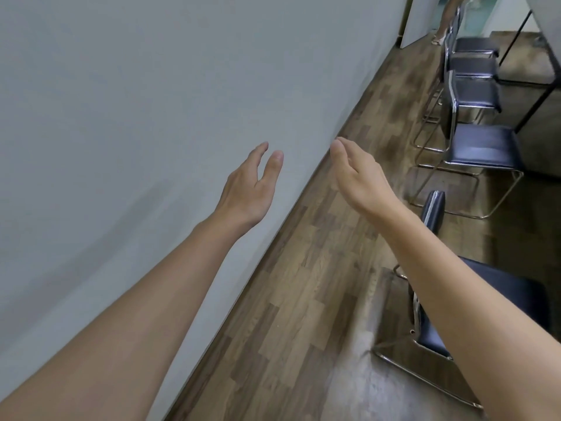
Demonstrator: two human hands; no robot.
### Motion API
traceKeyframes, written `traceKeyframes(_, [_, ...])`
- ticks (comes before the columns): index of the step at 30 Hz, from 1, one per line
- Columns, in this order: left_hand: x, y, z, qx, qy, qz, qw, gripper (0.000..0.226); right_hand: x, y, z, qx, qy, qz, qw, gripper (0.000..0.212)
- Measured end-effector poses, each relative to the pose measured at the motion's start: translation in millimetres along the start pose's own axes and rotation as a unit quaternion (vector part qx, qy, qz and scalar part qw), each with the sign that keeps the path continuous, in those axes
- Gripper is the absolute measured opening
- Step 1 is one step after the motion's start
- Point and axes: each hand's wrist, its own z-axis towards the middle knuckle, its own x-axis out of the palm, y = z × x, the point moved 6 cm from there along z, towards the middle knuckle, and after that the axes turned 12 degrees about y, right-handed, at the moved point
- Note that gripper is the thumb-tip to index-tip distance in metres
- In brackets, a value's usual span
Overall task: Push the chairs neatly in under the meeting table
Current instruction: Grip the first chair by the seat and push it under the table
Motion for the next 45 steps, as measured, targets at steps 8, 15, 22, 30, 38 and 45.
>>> traceKeyframes(8, [23.4,14.3,19.1,0.016,0.042,-0.007,0.999,0.064,7.0,-13.1,-13.7,0.023,-0.032,0.000,0.999,0.047])
traceKeyframes(15, [74.6,3.6,41.3,0.028,0.096,-0.004,0.995,0.065,-17.1,-61.2,-17.8,0.053,-0.058,0.010,0.997,0.043])
traceKeyframes(22, [146.6,-3.2,69.5,0.005,0.150,0.008,0.989,0.068,-55.4,-141.7,-14.5,0.116,-0.083,0.016,0.990,0.025])
traceKeyframes(30, [225.5,-36.5,101.9,0.016,0.211,0.031,0.977,0.068,-101.7,-194.9,-35.0,0.174,-0.108,0.046,0.978,0.041])
traceKeyframes(38, [280.7,-71.2,129.9,0.054,0.278,0.059,0.957,0.068,-127.0,-241.0,-49.9,0.218,-0.159,0.064,0.961,0.038])
traceKeyframes(45, [307.6,-75.6,164.2,0.082,0.330,0.074,0.937,0.069,-128.5,-268.5,-46.0,0.279,-0.199,0.067,0.937,0.039])
